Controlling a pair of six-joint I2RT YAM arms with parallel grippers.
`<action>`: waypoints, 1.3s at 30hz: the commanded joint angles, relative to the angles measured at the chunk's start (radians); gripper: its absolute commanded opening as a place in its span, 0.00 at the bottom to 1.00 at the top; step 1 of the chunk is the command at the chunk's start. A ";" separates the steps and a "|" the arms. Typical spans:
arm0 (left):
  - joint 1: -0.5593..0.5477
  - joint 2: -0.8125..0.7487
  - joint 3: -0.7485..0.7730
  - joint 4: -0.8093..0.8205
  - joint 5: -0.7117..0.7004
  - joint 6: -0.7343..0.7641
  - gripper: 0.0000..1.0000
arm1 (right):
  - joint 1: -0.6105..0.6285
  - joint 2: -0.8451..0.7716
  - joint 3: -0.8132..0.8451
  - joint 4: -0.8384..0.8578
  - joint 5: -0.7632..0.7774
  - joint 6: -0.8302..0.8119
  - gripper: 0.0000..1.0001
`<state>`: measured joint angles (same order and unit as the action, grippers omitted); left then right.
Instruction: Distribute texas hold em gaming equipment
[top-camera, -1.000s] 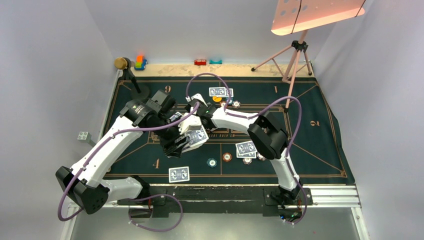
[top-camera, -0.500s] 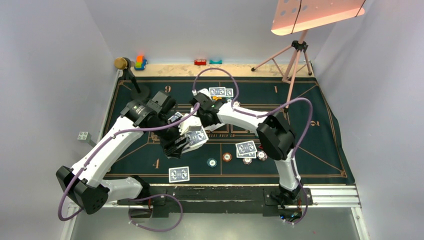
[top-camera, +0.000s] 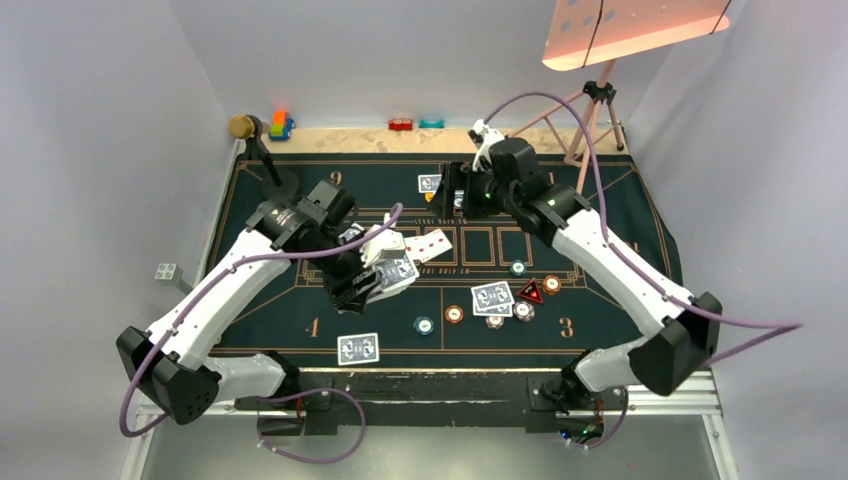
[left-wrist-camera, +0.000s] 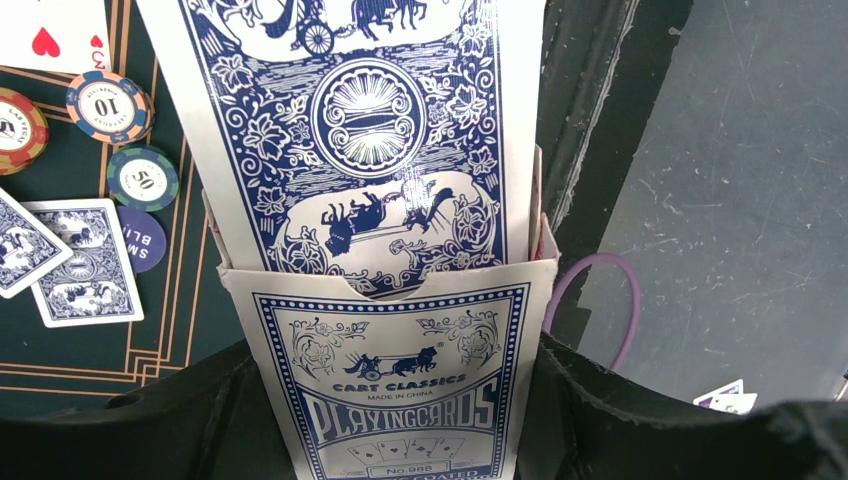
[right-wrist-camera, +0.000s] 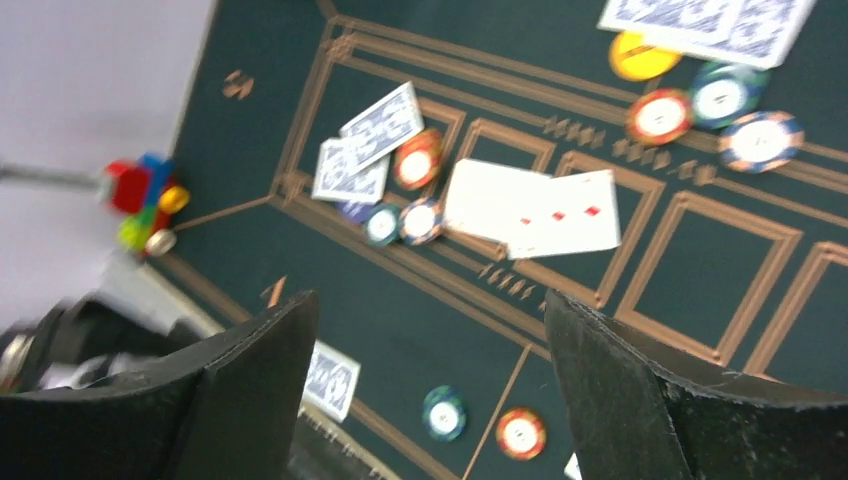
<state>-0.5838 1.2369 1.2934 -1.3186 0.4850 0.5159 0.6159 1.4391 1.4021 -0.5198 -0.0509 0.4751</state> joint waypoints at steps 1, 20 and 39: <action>-0.001 0.012 0.019 0.044 -0.003 -0.002 0.00 | -0.007 -0.091 -0.119 0.116 -0.376 0.092 0.88; -0.001 0.042 0.068 0.053 -0.004 -0.024 0.00 | 0.072 -0.051 -0.291 0.363 -0.626 0.239 0.95; -0.001 0.026 0.078 0.035 0.010 -0.022 0.00 | 0.059 -0.074 -0.296 0.336 -0.592 0.238 0.50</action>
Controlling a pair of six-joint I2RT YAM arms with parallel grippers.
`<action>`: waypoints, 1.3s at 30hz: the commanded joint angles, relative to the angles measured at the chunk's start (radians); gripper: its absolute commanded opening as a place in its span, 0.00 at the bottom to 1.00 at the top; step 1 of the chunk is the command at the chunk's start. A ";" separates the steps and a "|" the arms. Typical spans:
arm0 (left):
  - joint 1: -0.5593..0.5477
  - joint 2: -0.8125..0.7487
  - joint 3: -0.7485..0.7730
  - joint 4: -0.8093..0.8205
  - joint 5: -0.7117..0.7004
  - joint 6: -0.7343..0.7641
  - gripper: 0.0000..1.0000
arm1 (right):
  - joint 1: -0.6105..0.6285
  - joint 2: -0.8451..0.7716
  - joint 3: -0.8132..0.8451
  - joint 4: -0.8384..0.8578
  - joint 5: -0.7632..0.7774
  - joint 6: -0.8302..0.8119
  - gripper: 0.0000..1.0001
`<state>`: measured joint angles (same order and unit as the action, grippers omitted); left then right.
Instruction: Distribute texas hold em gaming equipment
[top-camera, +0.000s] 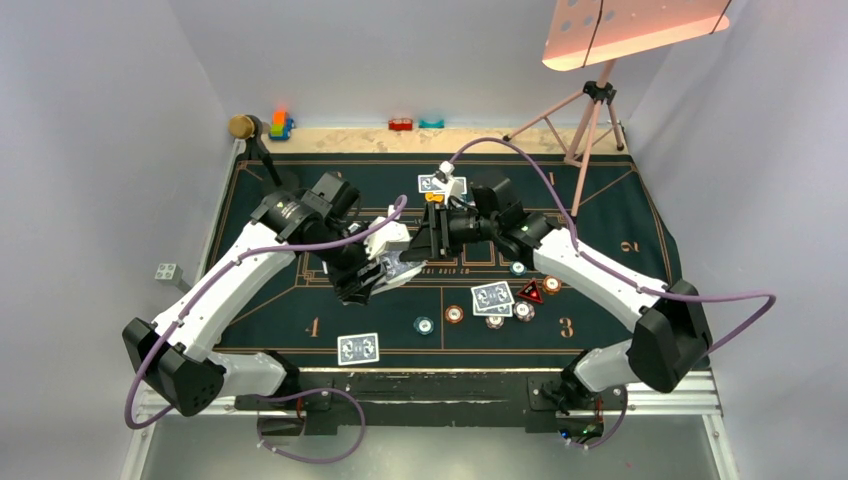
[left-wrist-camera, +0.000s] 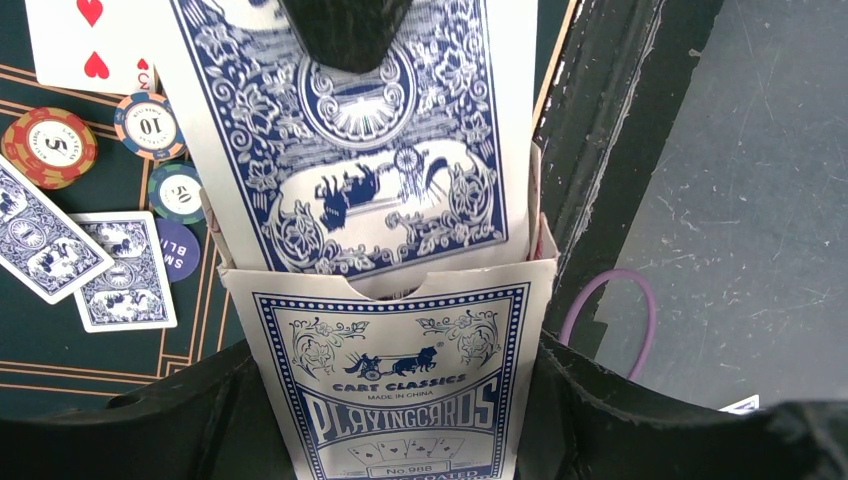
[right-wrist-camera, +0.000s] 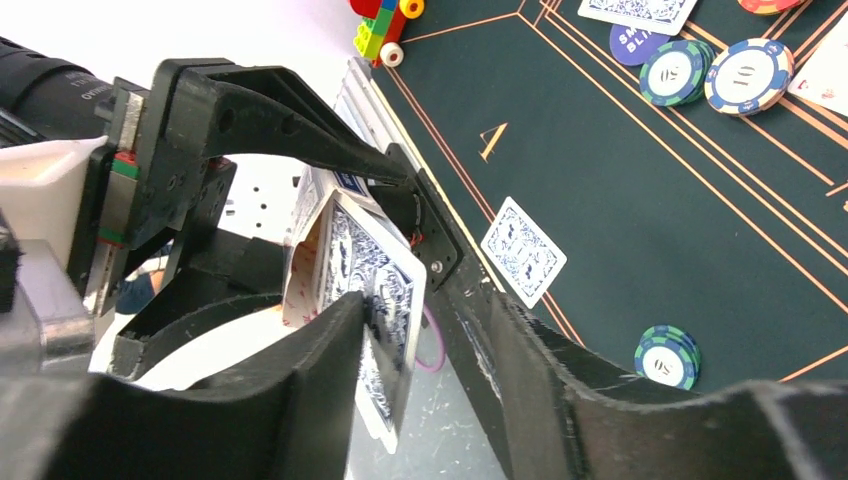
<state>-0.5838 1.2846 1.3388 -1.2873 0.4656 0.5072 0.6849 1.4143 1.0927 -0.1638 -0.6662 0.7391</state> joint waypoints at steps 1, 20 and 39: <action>-0.001 -0.023 0.033 0.003 0.030 -0.011 0.00 | -0.013 -0.050 0.017 -0.032 0.031 -0.032 0.49; -0.001 -0.032 0.020 0.001 0.035 -0.009 0.00 | -0.018 -0.087 0.117 -0.184 0.186 -0.139 0.39; -0.001 -0.027 0.015 -0.006 0.036 -0.015 0.00 | -0.019 -0.144 0.191 -0.249 0.280 -0.178 0.12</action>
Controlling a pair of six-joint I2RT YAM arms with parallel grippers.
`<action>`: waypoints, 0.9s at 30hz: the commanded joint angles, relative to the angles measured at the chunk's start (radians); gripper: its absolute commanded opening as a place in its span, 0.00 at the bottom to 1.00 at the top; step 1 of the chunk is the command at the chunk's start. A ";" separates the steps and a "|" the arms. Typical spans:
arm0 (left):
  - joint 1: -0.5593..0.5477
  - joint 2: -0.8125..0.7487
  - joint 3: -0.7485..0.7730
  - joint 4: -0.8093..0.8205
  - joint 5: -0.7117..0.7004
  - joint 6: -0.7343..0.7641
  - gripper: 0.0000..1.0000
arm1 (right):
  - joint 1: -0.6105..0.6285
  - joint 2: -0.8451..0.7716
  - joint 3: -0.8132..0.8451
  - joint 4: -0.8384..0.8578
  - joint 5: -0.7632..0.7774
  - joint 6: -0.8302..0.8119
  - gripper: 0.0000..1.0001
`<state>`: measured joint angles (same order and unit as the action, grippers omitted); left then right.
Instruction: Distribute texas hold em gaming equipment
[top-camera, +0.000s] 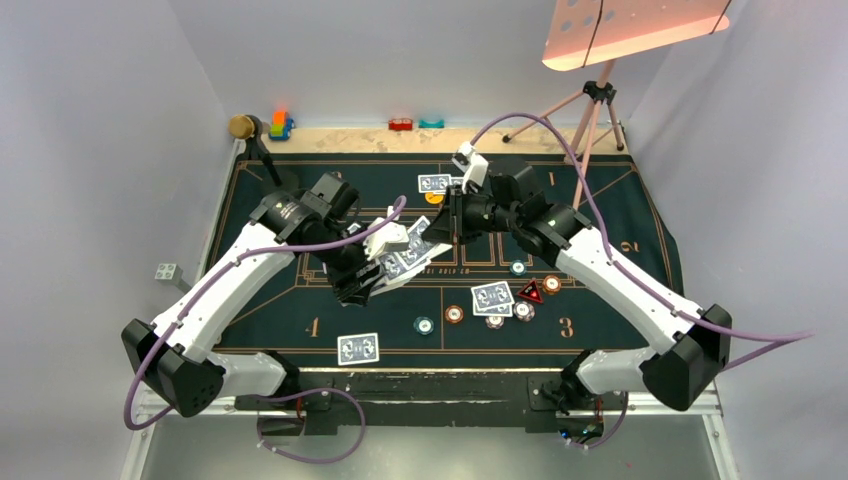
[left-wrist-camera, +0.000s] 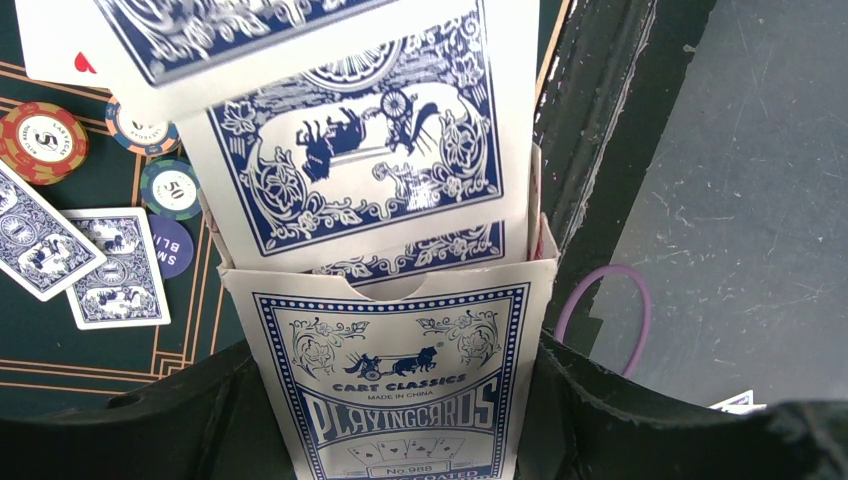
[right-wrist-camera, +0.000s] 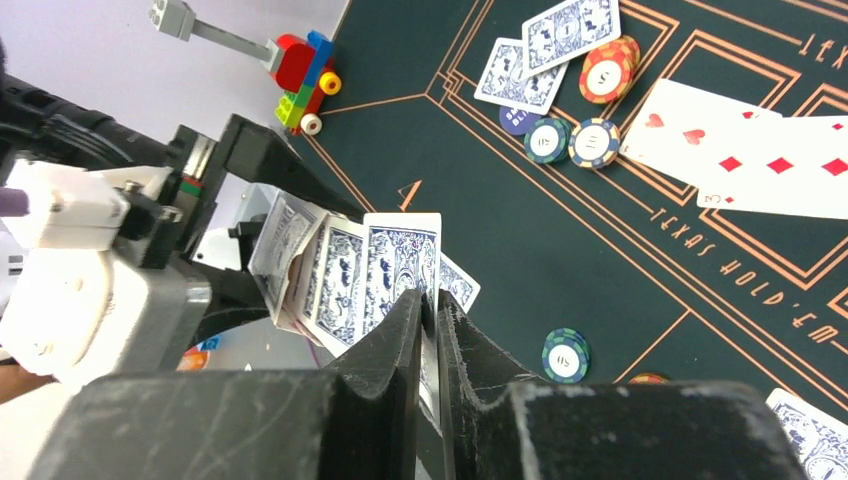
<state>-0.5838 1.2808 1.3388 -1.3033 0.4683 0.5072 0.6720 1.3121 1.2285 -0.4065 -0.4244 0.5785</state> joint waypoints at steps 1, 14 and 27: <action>-0.001 -0.024 0.014 0.013 0.033 -0.015 0.00 | -0.006 -0.045 0.060 -0.005 0.035 -0.015 0.12; -0.001 -0.011 0.037 0.003 0.039 -0.015 0.00 | -0.013 -0.099 0.135 -0.031 0.078 -0.010 0.04; -0.001 -0.055 0.018 -0.004 0.059 -0.012 0.00 | -0.051 0.105 0.141 -0.203 0.612 -0.107 0.00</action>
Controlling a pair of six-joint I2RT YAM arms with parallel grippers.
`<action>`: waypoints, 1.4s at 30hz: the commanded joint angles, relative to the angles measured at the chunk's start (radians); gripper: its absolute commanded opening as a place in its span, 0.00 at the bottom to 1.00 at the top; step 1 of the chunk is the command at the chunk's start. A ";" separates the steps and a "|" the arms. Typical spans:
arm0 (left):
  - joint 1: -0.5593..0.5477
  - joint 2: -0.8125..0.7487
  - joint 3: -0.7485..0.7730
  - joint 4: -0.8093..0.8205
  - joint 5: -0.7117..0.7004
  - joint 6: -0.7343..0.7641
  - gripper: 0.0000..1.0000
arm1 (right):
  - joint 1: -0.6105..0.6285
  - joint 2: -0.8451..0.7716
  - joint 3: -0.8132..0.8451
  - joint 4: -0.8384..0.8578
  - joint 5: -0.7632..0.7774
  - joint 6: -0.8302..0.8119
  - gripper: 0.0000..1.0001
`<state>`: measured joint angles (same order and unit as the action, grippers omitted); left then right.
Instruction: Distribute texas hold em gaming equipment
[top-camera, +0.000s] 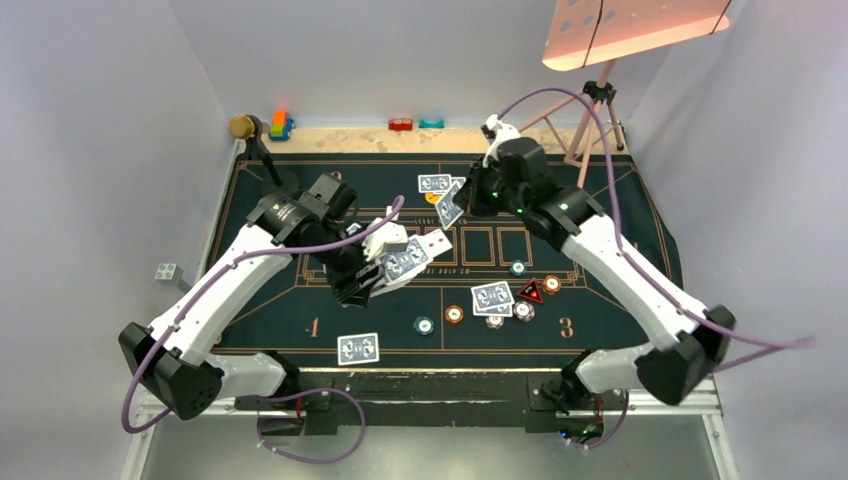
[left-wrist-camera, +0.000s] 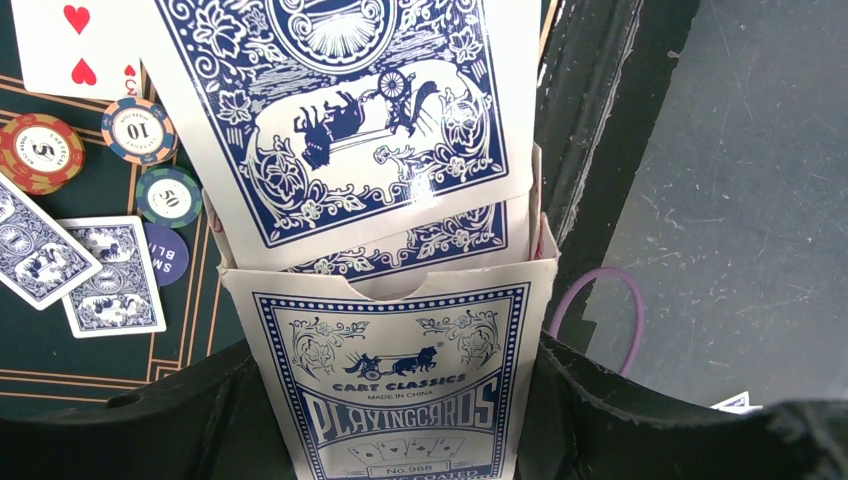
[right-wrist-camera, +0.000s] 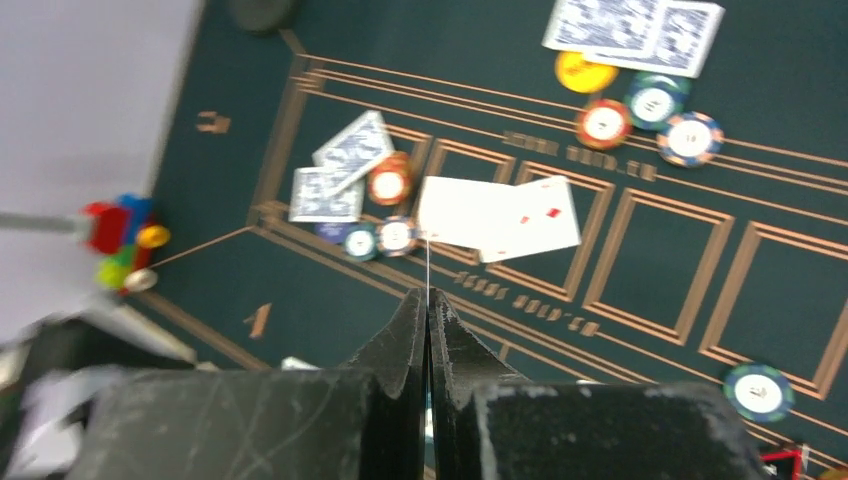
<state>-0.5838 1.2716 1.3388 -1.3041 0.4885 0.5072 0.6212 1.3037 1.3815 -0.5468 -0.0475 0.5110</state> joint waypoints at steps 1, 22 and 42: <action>-0.001 -0.051 0.017 -0.006 0.038 -0.012 0.00 | 0.000 0.149 0.006 -0.081 0.310 -0.050 0.00; -0.001 -0.077 0.020 -0.024 0.044 -0.005 0.00 | 0.187 0.751 0.258 -0.093 0.973 -0.210 0.00; -0.001 -0.071 0.021 -0.025 0.035 -0.006 0.00 | 0.273 0.823 0.189 0.020 0.762 -0.198 0.16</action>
<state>-0.5838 1.2190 1.3388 -1.3285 0.4953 0.5076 0.8890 2.1349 1.5967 -0.5621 0.7597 0.2897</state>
